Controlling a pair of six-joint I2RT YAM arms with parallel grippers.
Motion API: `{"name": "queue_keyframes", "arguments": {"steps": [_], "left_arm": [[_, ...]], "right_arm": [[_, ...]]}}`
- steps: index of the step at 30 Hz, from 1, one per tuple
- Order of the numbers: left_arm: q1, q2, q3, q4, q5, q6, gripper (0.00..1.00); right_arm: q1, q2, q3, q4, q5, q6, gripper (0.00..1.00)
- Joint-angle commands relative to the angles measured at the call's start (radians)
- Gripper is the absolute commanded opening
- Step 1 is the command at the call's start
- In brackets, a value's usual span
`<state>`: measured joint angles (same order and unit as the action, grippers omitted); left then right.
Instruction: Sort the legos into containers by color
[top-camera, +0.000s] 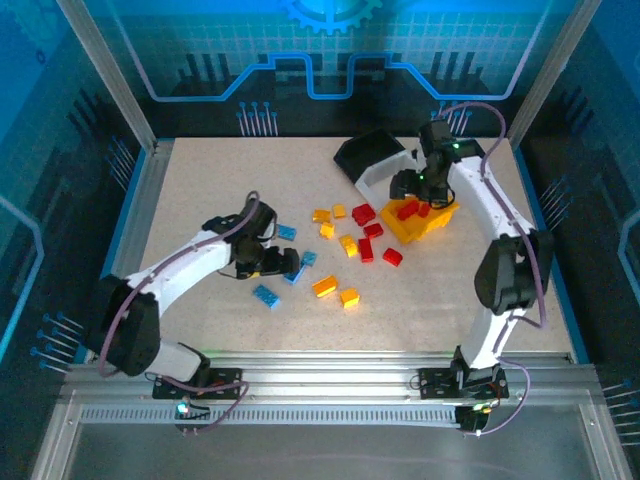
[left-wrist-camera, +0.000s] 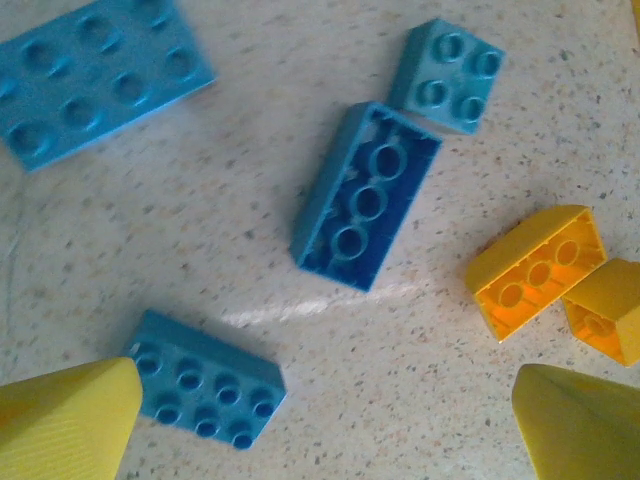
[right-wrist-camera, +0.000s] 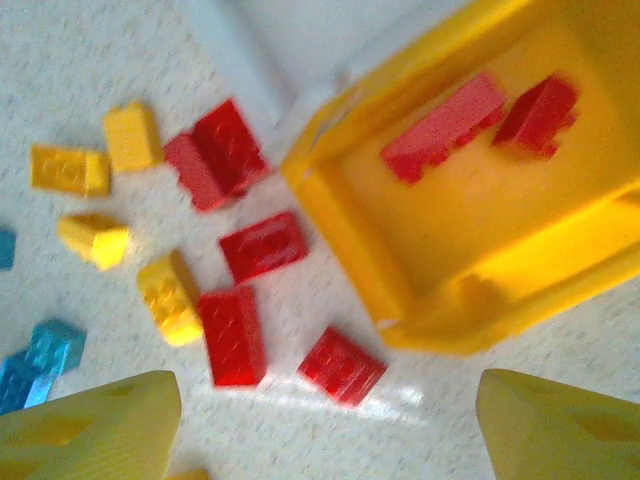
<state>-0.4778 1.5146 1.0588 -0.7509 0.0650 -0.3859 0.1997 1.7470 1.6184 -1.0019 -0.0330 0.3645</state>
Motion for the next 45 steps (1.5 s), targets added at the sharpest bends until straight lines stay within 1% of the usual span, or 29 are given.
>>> {"name": "queue_keyframes", "arguments": {"steps": [1,4,8,12,18,22,26,31,34,39,43,45], "left_arm": [[-0.049,0.067,0.087,-0.068,-0.092,0.122,0.94],[-0.061,0.122,0.122,-0.062,-0.109,0.167,0.91],[-0.074,0.195,0.155,-0.051,-0.125,0.216,0.87],[-0.077,0.254,0.178,-0.042,-0.122,0.235,0.82],[-0.079,0.318,0.212,-0.034,-0.115,0.242,0.76],[-0.078,0.360,0.233,-0.034,-0.119,0.247,0.71],[-0.078,0.397,0.243,-0.029,-0.117,0.255,0.67],[-0.077,0.432,0.244,-0.022,-0.115,0.253,0.58],[-0.077,0.449,0.245,-0.022,-0.116,0.250,0.49],[-0.077,0.446,0.237,-0.024,-0.118,0.243,0.33],[-0.074,0.418,0.225,-0.021,-0.109,0.221,0.24],[-0.071,0.394,0.215,-0.020,-0.099,0.205,0.22]], "right_arm": [[0.039,-0.083,-0.144,0.034,-0.097,0.049,0.77],[0.056,-0.188,-0.280,0.088,-0.117,0.082,0.75],[0.065,-0.285,-0.391,0.100,-0.109,0.098,0.74],[0.064,-0.336,-0.449,0.099,-0.101,0.103,0.72],[0.059,-0.355,-0.491,0.107,-0.099,0.126,0.71],[0.036,-0.343,-0.487,0.094,-0.082,0.171,0.70],[-0.022,-0.337,-0.473,0.088,-0.101,0.217,0.73],[-0.077,-0.328,-0.438,0.069,-0.110,0.221,0.75],[-0.108,-0.314,-0.421,0.062,-0.102,0.240,0.76],[-0.168,-0.246,-0.403,0.077,-0.102,0.342,0.81],[-0.201,-0.170,-0.365,0.126,-0.102,0.401,0.83],[-0.214,-0.115,-0.326,0.143,-0.105,0.412,0.82]]}}
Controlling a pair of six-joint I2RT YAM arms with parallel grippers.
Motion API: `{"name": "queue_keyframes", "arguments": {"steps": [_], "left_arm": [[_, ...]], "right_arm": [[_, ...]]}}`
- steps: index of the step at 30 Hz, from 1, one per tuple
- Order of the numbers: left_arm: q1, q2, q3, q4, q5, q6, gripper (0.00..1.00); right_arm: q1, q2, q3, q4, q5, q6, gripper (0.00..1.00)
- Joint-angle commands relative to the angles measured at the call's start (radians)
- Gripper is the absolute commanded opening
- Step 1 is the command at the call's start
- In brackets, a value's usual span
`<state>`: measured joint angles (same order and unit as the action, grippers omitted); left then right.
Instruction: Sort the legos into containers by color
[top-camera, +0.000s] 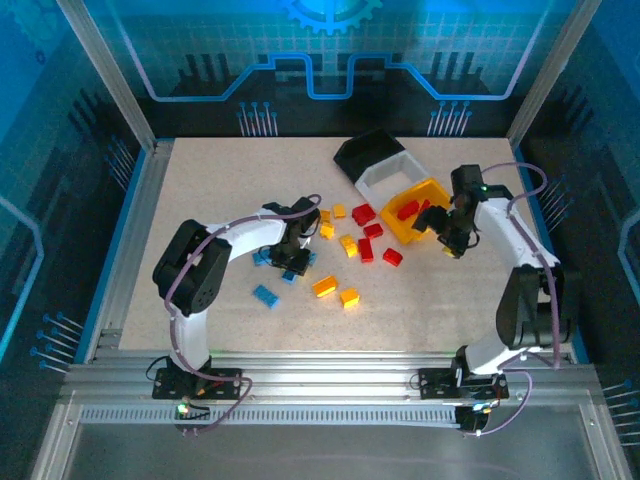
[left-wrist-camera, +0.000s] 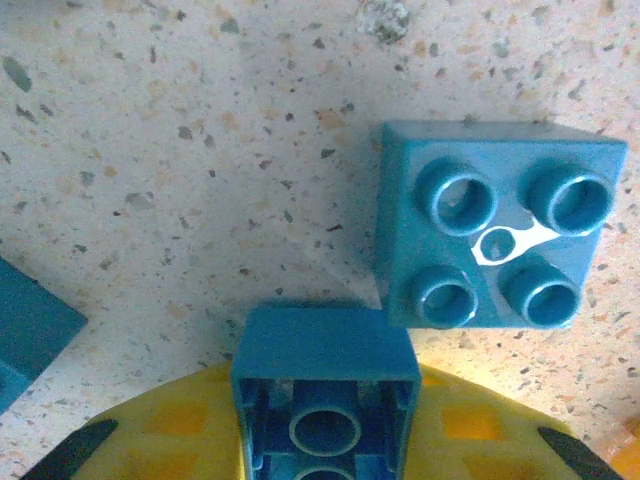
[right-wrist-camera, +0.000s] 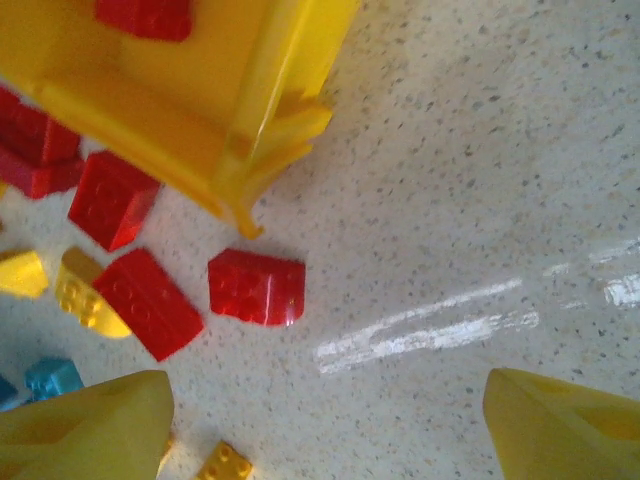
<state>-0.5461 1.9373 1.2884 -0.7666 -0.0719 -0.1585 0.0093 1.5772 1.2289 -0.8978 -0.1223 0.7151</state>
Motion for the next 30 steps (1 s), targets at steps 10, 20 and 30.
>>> {"name": "queue_keyframes", "arguments": {"steps": [10,20,30], "left_arm": [[0.017,-0.184,-0.071,-0.016,0.074,-0.079,0.21],[0.093,-0.325,-0.029,-0.041,0.143,-0.142,0.21],[0.119,-0.226,0.202,-0.048,0.227,-0.165,0.21]], "right_arm": [[-0.049,0.297,0.245,0.048,0.009,0.057,0.76],[-0.047,0.386,0.251,0.057,0.029,-0.004,0.59],[-0.031,0.277,0.135,0.051,0.088,-0.112,0.31]]}}
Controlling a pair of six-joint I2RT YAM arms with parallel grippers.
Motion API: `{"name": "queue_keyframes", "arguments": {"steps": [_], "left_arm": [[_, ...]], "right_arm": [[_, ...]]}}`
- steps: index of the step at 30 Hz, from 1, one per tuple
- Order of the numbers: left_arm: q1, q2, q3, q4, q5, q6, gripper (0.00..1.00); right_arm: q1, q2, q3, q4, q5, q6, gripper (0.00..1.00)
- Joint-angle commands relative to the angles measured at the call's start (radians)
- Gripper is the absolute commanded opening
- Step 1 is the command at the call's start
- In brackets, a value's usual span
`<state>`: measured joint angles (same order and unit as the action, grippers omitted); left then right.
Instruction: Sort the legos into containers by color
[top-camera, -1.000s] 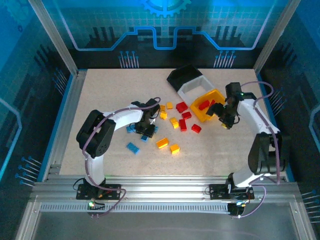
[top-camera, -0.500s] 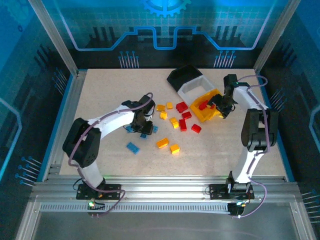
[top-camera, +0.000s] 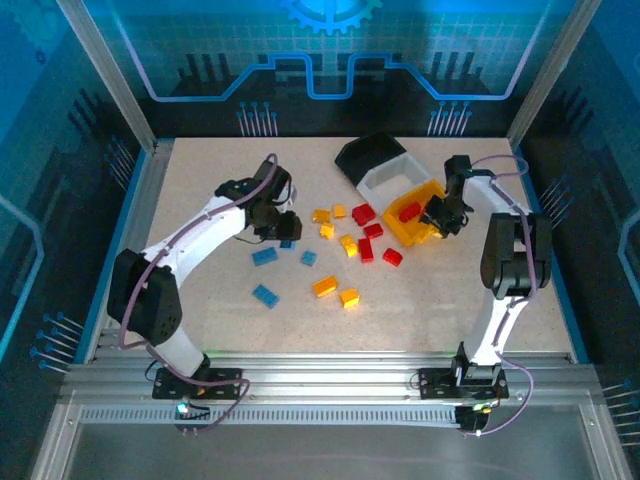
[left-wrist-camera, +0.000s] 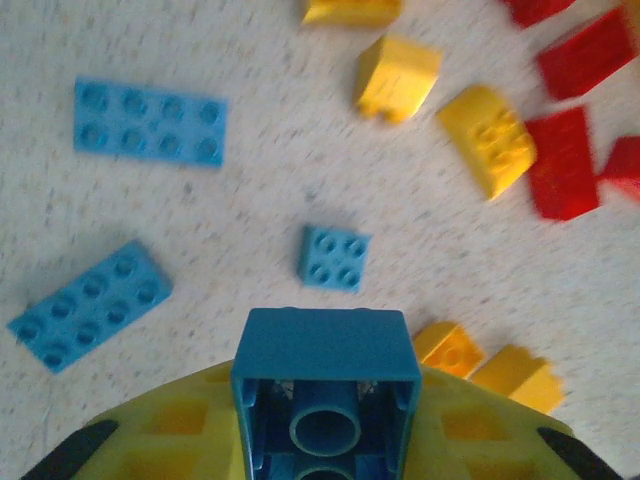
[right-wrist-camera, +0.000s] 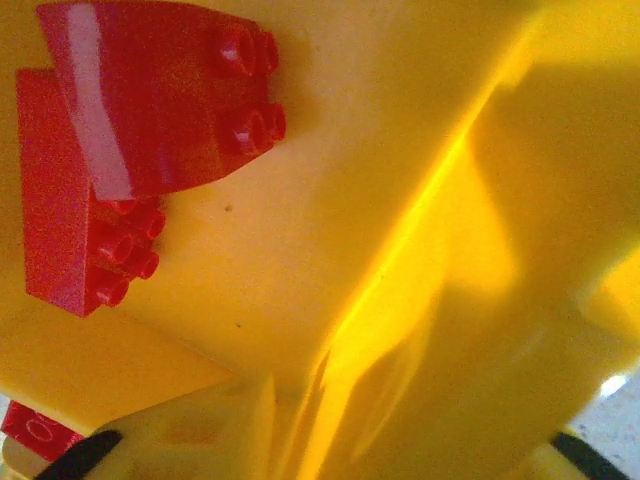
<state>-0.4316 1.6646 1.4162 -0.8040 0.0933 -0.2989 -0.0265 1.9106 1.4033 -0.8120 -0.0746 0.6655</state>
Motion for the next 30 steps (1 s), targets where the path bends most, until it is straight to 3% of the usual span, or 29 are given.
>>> {"name": "queue_keyframes", "arguments": {"steps": [1,8,15,30], "left_arm": [[0.004,0.065,0.099,-0.010,0.070,-0.028,0.21],[0.003,0.183,0.251,-0.016,0.113,-0.037,0.21],[0.001,0.244,0.323,-0.023,0.128,-0.026,0.21],[0.065,0.462,0.571,-0.091,0.030,-0.047,0.21]], "right_arm": [[0.006,-0.068,-0.050,-0.036,0.041,-0.077,0.30],[0.057,-0.149,-0.107,-0.036,0.048,-0.211,0.28],[0.119,-0.181,-0.140,-0.039,0.043,-0.233,0.29],[0.110,0.014,0.075,-0.025,0.039,-0.098,0.30]]}}
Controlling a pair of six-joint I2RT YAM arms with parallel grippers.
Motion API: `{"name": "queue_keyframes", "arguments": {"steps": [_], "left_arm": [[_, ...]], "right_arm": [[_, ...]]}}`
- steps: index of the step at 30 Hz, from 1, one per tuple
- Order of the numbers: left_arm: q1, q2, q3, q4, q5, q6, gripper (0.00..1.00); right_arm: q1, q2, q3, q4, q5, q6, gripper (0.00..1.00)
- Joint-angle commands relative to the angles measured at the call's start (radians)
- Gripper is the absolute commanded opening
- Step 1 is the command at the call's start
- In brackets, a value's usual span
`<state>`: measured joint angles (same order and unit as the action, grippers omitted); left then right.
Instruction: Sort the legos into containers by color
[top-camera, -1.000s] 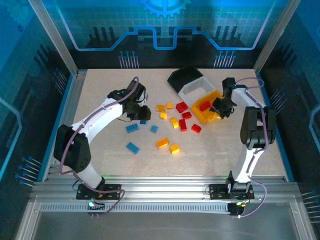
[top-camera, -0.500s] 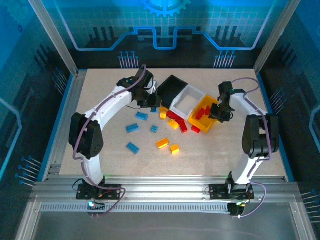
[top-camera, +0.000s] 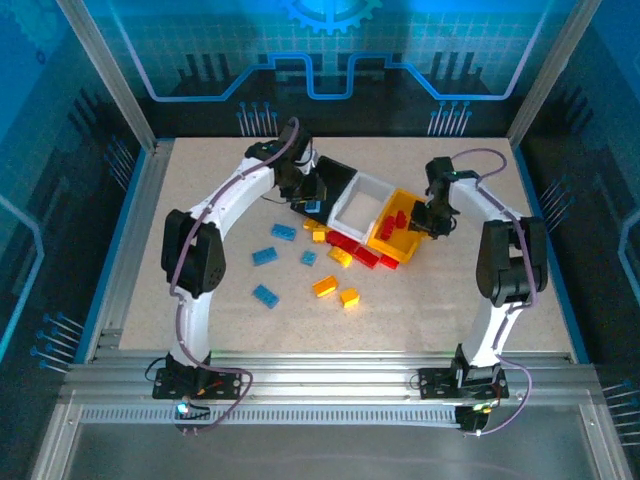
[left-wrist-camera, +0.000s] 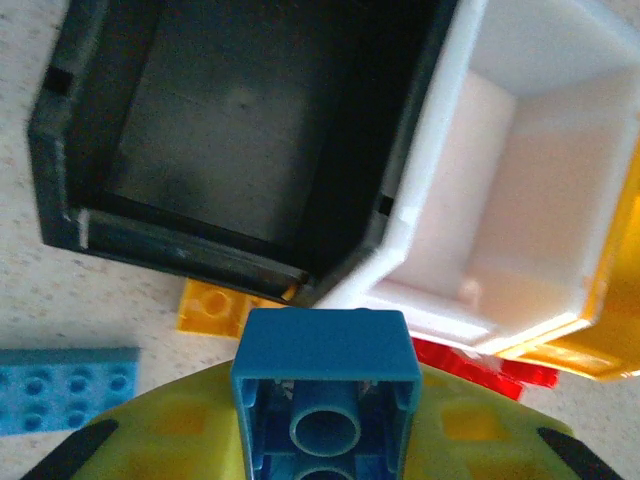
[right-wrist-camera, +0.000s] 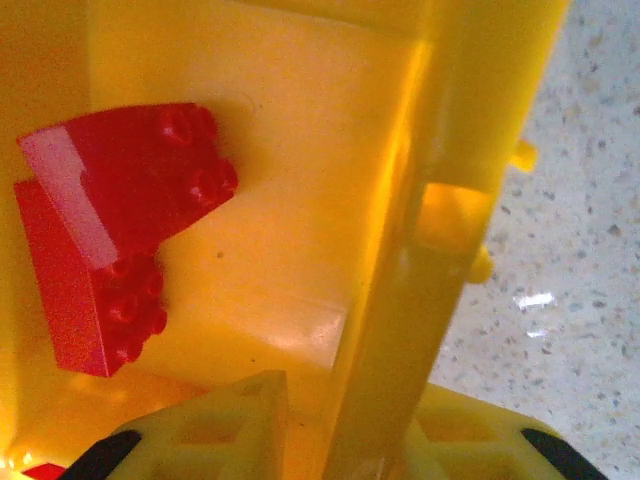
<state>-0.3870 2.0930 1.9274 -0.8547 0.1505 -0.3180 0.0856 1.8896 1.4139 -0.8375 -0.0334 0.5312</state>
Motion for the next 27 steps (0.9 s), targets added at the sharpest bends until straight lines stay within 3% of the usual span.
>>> {"name": "queue_keyframes", "arguments": {"steps": [1,7,11,16,21,27], "left_arm": [[0.022,0.048,0.076,-0.044,-0.031,-0.026,0.21],[0.023,0.134,0.163,-0.024,-0.061,-0.039,0.21],[0.022,0.223,0.264,-0.037,-0.064,-0.046,0.21],[0.024,0.303,0.340,-0.050,-0.076,-0.048,0.25],[0.024,0.318,0.349,-0.047,-0.070,-0.061,0.45],[0.017,0.267,0.335,-0.070,-0.065,-0.067,0.78]], "right_arm": [[-0.002,0.053,0.089,-0.002,-0.001,0.034,0.30],[-0.018,0.100,0.192,-0.066,0.009,0.001,0.47],[-0.032,0.024,0.160,-0.076,0.004,-0.030,0.59],[-0.036,-0.122,0.053,-0.068,-0.044,-0.005,0.66],[0.001,-0.258,-0.086,-0.109,-0.119,0.028,0.68],[0.056,-0.367,-0.325,-0.062,-0.240,0.089,0.64]]}}
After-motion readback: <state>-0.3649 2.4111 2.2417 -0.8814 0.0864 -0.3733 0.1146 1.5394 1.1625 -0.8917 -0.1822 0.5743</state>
